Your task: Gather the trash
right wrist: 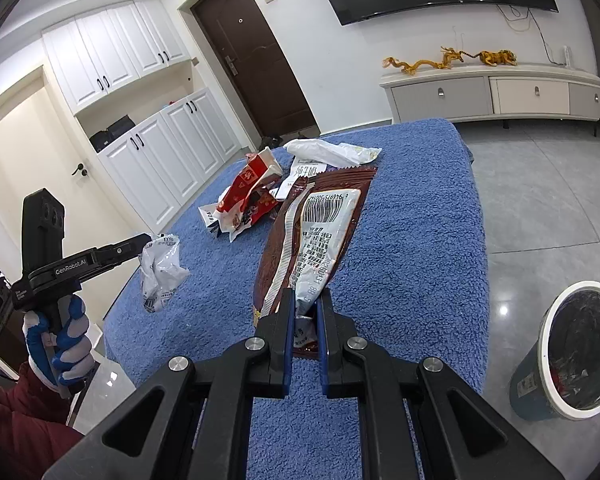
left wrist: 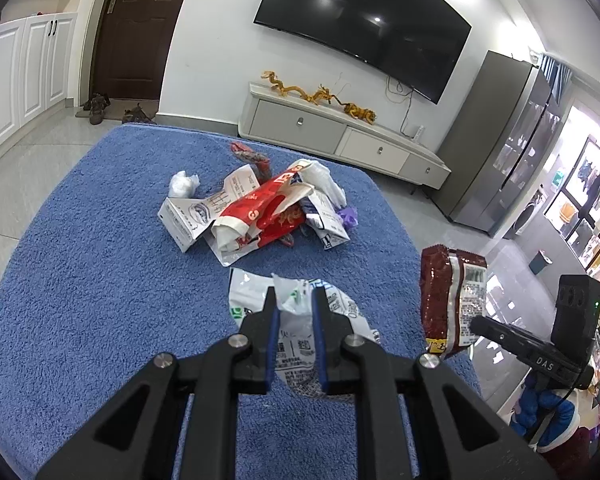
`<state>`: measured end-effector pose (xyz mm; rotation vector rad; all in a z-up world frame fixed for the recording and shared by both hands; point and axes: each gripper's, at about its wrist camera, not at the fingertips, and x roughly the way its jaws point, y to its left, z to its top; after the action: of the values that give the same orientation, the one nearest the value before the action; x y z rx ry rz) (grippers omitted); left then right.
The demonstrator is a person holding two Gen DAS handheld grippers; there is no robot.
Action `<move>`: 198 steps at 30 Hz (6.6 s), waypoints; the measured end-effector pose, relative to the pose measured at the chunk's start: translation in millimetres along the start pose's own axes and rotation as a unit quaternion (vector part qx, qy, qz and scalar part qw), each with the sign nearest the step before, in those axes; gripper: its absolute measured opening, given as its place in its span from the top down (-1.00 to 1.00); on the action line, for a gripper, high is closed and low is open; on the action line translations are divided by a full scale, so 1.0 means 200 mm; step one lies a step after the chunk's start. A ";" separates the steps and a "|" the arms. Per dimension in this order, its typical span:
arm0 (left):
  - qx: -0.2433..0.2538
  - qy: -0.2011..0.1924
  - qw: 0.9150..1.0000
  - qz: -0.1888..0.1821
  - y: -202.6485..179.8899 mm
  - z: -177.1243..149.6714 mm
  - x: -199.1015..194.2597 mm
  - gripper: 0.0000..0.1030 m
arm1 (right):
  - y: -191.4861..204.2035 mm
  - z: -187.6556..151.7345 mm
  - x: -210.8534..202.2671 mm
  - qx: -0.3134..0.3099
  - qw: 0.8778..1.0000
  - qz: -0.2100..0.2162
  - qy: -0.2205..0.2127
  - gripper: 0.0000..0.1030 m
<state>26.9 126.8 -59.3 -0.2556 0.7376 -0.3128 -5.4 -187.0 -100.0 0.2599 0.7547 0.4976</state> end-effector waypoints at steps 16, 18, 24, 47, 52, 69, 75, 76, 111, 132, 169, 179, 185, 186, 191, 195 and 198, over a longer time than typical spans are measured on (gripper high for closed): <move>0.001 0.006 1.000 0.001 0.00 0.00 0.01 0.72 | -0.02 0.00 -0.01 0.005 1.000 -0.005 -0.002 0.81; 0.003 0.005 1.000 -0.001 -0.01 0.01 0.01 0.72 | -0.03 0.00 -0.01 0.006 1.000 -0.006 -0.004 0.81; 0.022 0.008 1.000 -0.007 -0.08 0.03 0.03 0.72 | -0.06 -0.01 -0.07 0.014 1.000 -0.012 -0.017 0.81; 0.070 0.022 0.997 -0.040 -0.31 0.09 0.13 0.72 | -0.30 -0.08 -0.33 0.070 0.993 -0.071 -0.066 0.81; 0.079 0.025 0.995 -0.047 -0.35 0.10 0.15 0.72 | -0.35 -0.11 -0.39 0.085 0.990 -0.087 -0.074 0.81; 0.135 0.034 0.987 -0.081 -0.59 0.14 0.27 0.72 | -0.54 -0.19 -0.49 0.122 0.980 -0.134 -0.082 0.81; 0.170 0.039 0.980 -0.099 -0.75 0.17 0.34 0.72 | -0.62 -0.22 -0.53 0.138 0.975 -0.155 -0.082 0.81; 0.175 0.041 0.978 -0.102 -0.78 0.17 0.36 0.72 | -0.63 -0.22 -0.54 0.141 0.973 -0.161 -0.081 0.81; 0.323 0.207 0.914 -0.134 -2.26 -0.13 1.74 0.66 | -1.69 -0.45 -0.40 0.254 0.914 -0.314 0.033 0.80; 0.275 0.140 0.933 -0.186 -2.13 0.00 1.45 0.19 | -1.75 -0.42 -0.34 0.246 0.907 -0.340 0.031 0.28; 0.114 0.013 0.993 0.015 -0.04 0.23 0.12 0.20 | 0.19 0.38 -0.42 -0.070 0.984 -0.131 -0.094 -0.14; 0.116 0.064 0.991 0.035 -0.03 0.44 0.56 0.22 | 0.12 0.45 -0.08 -0.074 0.992 -0.095 -0.039 -0.14; 0.125 0.091 0.987 0.046 -0.01 0.54 0.81 0.50 | 0.03 0.50 0.13 -0.066 0.995 -0.078 -0.012 -0.14; 0.123 0.095 0.987 0.046 0.00 0.56 0.84 0.53 | 0.02 0.51 0.18 -0.066 0.995 -0.074 -0.005 -0.14; 0.112 0.114 0.986 0.040 0.06 0.58 0.91 0.73 | 0.02 0.54 0.37 -0.076 0.995 -0.056 0.020 -0.14; 0.103 0.120 0.987 0.035 0.09 0.54 0.90 0.90 | 0.05 0.57 0.51 -0.083 0.995 -0.040 0.036 -0.14; 0.089 0.109 0.990 0.030 0.13 0.52 0.86 0.91 | 0.06 0.59 0.61 -0.084 0.995 -0.027 0.049 -0.14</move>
<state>223.8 99.2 -100.3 -0.0293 0.9253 -0.3513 149.5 -119.1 -82.7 0.0585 0.8079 0.5218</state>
